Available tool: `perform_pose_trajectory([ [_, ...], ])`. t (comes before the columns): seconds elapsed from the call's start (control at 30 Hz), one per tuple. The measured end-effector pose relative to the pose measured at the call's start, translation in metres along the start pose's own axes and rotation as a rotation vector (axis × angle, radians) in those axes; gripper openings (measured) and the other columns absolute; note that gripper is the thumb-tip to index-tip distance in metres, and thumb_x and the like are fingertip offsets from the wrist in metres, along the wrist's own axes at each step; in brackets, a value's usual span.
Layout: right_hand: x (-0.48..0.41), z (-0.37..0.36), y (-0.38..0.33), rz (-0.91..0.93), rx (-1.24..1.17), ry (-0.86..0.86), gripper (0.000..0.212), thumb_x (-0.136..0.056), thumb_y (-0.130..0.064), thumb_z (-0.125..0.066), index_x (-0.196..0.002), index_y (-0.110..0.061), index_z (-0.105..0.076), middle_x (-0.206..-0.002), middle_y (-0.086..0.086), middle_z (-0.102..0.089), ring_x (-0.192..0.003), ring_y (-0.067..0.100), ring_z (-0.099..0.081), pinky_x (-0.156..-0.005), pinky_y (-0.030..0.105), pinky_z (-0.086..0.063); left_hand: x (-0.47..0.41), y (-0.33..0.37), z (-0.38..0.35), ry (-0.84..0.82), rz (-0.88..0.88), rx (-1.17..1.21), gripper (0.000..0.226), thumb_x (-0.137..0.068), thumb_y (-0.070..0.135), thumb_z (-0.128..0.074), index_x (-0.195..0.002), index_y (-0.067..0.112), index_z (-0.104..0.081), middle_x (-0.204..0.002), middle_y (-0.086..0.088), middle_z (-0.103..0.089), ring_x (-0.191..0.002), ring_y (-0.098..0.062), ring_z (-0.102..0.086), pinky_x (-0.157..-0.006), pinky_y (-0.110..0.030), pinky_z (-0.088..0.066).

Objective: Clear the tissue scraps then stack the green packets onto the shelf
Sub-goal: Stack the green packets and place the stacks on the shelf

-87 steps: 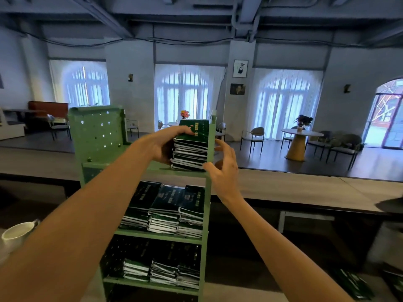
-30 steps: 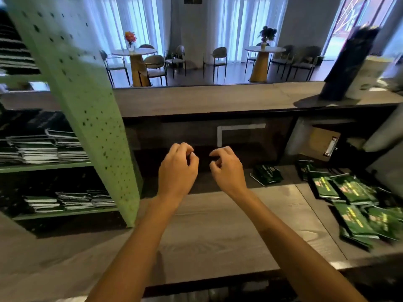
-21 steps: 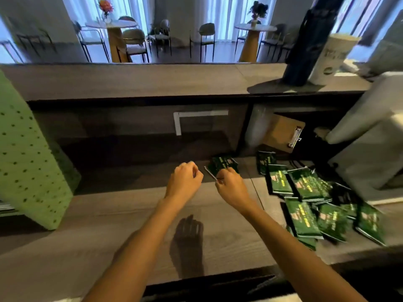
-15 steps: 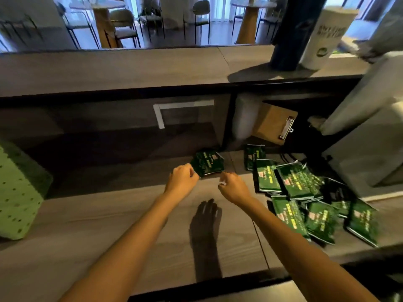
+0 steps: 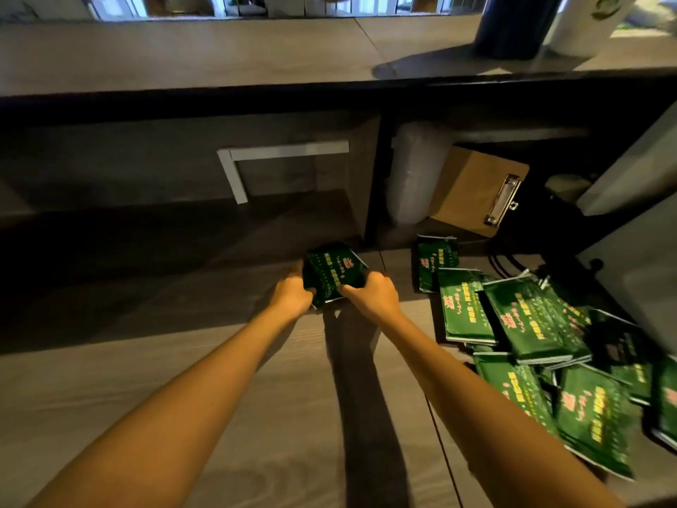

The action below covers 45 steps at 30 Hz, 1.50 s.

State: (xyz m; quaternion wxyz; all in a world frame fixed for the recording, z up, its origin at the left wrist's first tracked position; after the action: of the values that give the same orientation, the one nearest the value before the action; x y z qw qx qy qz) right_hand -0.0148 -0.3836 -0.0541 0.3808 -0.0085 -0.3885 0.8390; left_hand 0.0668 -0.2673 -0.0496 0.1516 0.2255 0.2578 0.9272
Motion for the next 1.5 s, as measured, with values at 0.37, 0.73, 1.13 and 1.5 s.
perform_pose_trajectory([
  [0.37, 0.011, -0.006, 0.021, 0.01, -0.178, -0.039, 0.033, -0.086, -0.023, -0.066, -0.109, 0.0, -0.061, -0.103, 0.013, -0.061, -0.1, 0.026, -0.057, -0.073, 0.03, -0.04, 0.024, -0.025, -0.006, 0.138, 0.029, 0.046, 0.043, -0.078, 0.026, -0.071, -0.113, 0.004, -0.058, -0.121, -0.018, -0.058, -0.114, -0.034, -0.052, -0.097, -0.042, -0.043],
  [0.73, 0.078, -0.025, 0.045, 0.267, -0.647, 0.141, 0.02, -0.085, -0.004, -0.063, -0.094, -0.011, -0.047, -0.081, 0.002, -0.055, -0.065, 0.011, -0.054, -0.064, 0.031, -0.05, 0.076, -0.074, -0.025, 0.116, -0.035, 0.685, 0.077, -0.045, 0.02, -0.076, -0.115, -0.003, -0.055, -0.11, -0.013, -0.065, -0.086, -0.024, -0.067, -0.073, -0.035, -0.058],
  [1.13, 0.105, -0.036, 0.041, 0.315, -0.986, 0.072, 0.005, -0.097, -0.016, -0.049, -0.099, -0.015, -0.045, -0.099, 0.007, -0.063, -0.066, 0.023, -0.067, -0.05, 0.032, -0.057, 0.116, -0.094, -0.023, 0.248, -0.119, 0.957, 0.029, -0.1, 0.027, -0.04, -0.114, 0.005, -0.053, -0.093, -0.015, -0.063, -0.067, -0.022, -0.062, -0.04, -0.025, -0.052],
  [1.5, 0.09, -0.026, 0.047, 0.372, -0.975, 0.079, 0.01, -0.088, -0.008, -0.062, -0.084, -0.018, -0.059, -0.077, -0.001, -0.063, -0.049, 0.002, -0.05, -0.042, 0.015, -0.039, 0.092, -0.098, -0.014, 0.522, -0.234, 0.751, 0.026, -0.091, 0.01, -0.052, -0.118, 0.006, -0.053, -0.114, -0.011, -0.06, -0.092, -0.019, -0.055, -0.074, -0.03, -0.043],
])
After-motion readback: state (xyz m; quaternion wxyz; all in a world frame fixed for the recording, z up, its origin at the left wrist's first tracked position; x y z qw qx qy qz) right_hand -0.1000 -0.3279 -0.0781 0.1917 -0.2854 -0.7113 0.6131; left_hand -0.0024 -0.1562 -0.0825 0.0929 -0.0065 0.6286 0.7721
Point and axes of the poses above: each hand's wrist, its own x-axis away from the middle knuckle, its own z-axis out of the back of the hand, y = z × x, the point moved 2 cm from there along -x, towards the middle knuckle
